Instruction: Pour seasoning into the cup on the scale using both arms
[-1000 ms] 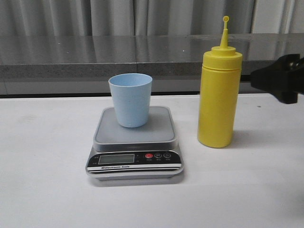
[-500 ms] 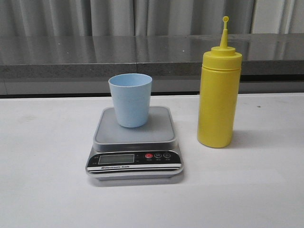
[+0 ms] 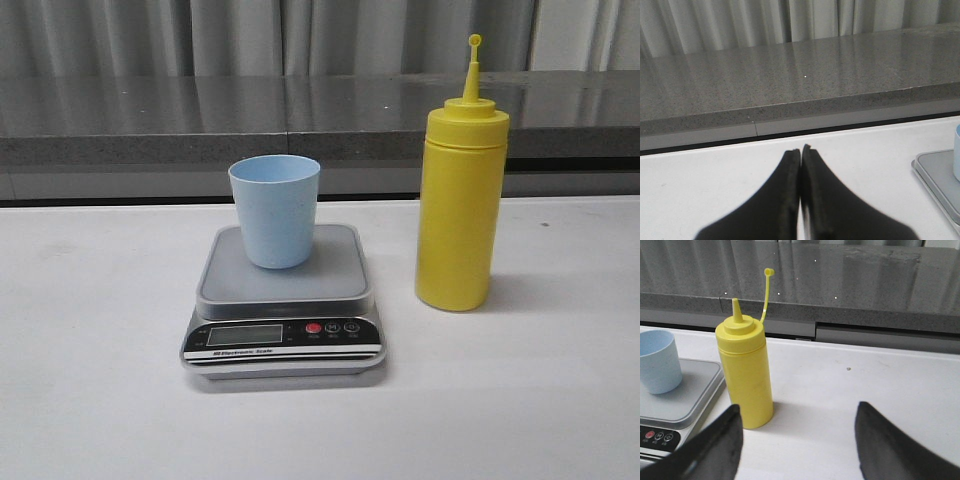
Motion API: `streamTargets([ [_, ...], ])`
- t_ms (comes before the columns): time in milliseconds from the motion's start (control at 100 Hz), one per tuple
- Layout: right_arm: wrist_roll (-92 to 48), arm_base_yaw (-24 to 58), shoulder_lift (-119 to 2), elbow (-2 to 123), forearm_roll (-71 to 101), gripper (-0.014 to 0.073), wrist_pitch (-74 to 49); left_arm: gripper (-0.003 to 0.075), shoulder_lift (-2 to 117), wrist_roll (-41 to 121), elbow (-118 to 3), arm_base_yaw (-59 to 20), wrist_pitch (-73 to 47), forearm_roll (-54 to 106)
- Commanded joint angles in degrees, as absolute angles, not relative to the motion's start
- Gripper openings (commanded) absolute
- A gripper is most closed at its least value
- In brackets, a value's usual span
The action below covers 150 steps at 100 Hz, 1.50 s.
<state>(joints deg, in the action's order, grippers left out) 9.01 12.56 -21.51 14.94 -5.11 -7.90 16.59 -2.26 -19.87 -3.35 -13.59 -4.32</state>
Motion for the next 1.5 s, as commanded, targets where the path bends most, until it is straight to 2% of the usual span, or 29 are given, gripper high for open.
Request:
streamTargets([
  [0,8.5,12.1,-20.7,16.3,-5.5,0.0315,-4.3,-0.0018,16.9,-2.3,-21.3,-3.3,-8.9,-3.9],
  [200,8.5,12.1,-20.5,16.3,-5.6,-0.0041,-4.3,-0.0018,16.9,-2.3,-21.3,-3.3,-8.9,-3.9],
  [270,8.5,12.1,-20.5,16.3,-5.6,-0.0125,-4.3,-0.0018,16.9,-2.3,-21.3,-3.3,-8.9,-3.9],
  [1090,8.4,12.1,-20.0,16.0,-9.9,-0.012,-5.7,-0.0018,16.9,-2.3,-21.3,-3.3,-8.9,-3.9],
  [1310,8.4,11.9,-14.1,16.0,-11.6,-0.012,-10.8,-0.0018,16.9,-2.3,-21.3,-3.3,-8.9,-3.9],
  [1490,8.4,7.6,-6.3,12.3,-11.5,-0.012,-12.6,-0.0018,16.9,-2.3,-21.3,-3.3,-8.9,-3.9],
])
